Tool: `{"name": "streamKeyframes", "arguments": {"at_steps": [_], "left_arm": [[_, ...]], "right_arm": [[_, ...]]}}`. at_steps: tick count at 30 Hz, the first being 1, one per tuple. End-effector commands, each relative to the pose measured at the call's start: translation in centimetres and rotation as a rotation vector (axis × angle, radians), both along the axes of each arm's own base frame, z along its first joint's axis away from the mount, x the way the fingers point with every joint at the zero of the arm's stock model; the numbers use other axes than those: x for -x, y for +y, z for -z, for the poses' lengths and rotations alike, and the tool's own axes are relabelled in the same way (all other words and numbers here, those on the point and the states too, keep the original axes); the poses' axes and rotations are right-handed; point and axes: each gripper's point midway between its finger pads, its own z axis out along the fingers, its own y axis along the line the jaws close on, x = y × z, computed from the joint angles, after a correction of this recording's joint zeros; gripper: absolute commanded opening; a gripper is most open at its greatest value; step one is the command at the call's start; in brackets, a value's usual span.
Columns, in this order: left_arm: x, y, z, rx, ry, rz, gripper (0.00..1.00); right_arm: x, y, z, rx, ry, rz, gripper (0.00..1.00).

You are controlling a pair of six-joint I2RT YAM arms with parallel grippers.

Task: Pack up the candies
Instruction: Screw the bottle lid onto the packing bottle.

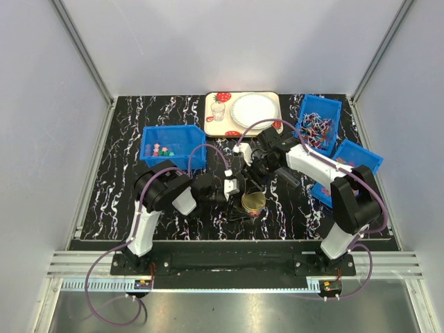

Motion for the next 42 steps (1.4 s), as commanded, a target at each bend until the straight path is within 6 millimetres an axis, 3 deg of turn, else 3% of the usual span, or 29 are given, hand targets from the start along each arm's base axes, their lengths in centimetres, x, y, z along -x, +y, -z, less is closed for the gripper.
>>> {"name": "streamKeyframes", "arguments": {"at_steps": [1, 9, 17, 28, 37, 42], "left_arm": [[-2.1, -1.1, -7.0, 0.241, -0.257, -0.031, 0.70], [-2.1, -1.1, -7.0, 0.240, -0.254, -0.031, 0.70], [-2.1, -1.1, -6.9, 0.240, -0.253, -0.030, 0.70], [-2.3, -1.1, -6.8, 0.237, -0.252, -0.042, 0.70], [-2.4, -1.1, -6.9, 0.238, -0.253, -0.047, 0.69], [-2.4, -1.1, -6.9, 0.238, -0.255, -0.046, 0.69]], "right_arm": [[0.4, -0.2, 0.7, 0.020, 0.020, -0.020, 0.46], [0.8, -0.9, 1.1, 0.050, 0.016, -0.024, 0.42], [1.6, -2.4, 1.4, 0.096, -0.006, -0.020, 0.26], [3.2, -4.2, 1.8, 0.149, -0.007, -0.016, 0.17], [4.7, -5.5, 1.5, 0.177, -0.005, -0.020, 0.16], [4.5, -5.6, 0.8, 0.173, -0.026, -0.019, 0.16]]}}
